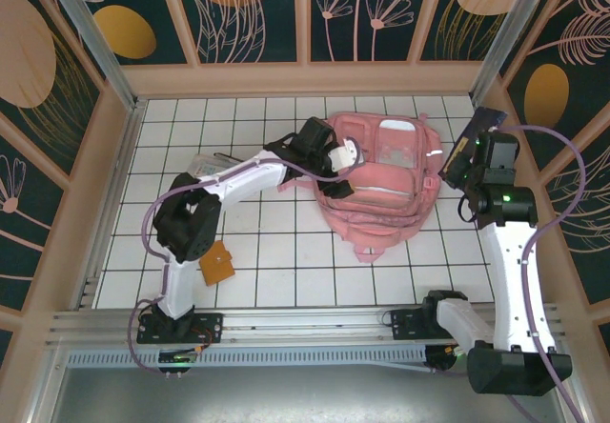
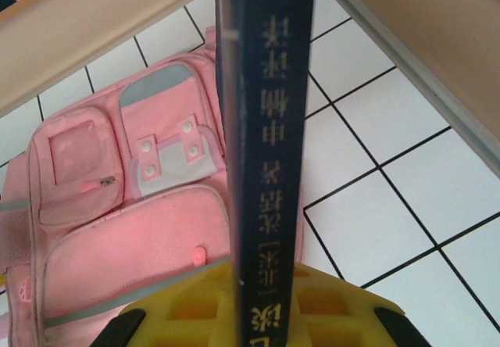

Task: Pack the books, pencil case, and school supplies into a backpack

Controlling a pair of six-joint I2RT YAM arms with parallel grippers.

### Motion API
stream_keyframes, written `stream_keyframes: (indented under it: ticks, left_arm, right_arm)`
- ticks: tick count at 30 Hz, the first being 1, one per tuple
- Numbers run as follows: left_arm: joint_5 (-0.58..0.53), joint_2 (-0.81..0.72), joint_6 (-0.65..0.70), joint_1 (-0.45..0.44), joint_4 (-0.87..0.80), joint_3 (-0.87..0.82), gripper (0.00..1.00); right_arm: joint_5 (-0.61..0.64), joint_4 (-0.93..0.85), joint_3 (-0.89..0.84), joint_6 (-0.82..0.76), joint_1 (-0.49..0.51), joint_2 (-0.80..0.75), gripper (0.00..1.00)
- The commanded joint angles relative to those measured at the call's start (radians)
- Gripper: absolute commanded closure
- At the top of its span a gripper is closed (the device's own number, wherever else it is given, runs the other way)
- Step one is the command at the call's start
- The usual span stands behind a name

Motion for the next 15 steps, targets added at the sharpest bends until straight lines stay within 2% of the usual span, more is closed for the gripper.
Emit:
stream_keyframes:
  ticks: [1, 7, 12, 15]
  left_arm:
    - [0.010, 0.008, 0.182, -0.012, -0.118, 0.034, 0.11]
    - [0.011, -0.013, 0.336, -0.011, -0.086, -0.027, 0.04]
    - [-0.162, -0.016, 0.407, -0.021, 0.104, -0.102, 0.06]
    - [-0.194, 0.019, 0.418, -0.024, 0.116, -0.069, 0.08]
  right_arm:
    - [-0.042, 0.005, 0.025, -0.018, -0.008, -0.010, 1.00]
    - [-0.092, 0.022, 0.001, -0.026, -0.008, -0.019, 1.00]
    - [-0.150, 0.032, -0.017, -0.022, -0.008, -0.010, 1.00]
    - [-0.194, 0.040, -0.025, -0.011, -0.008, -0.006, 1.00]
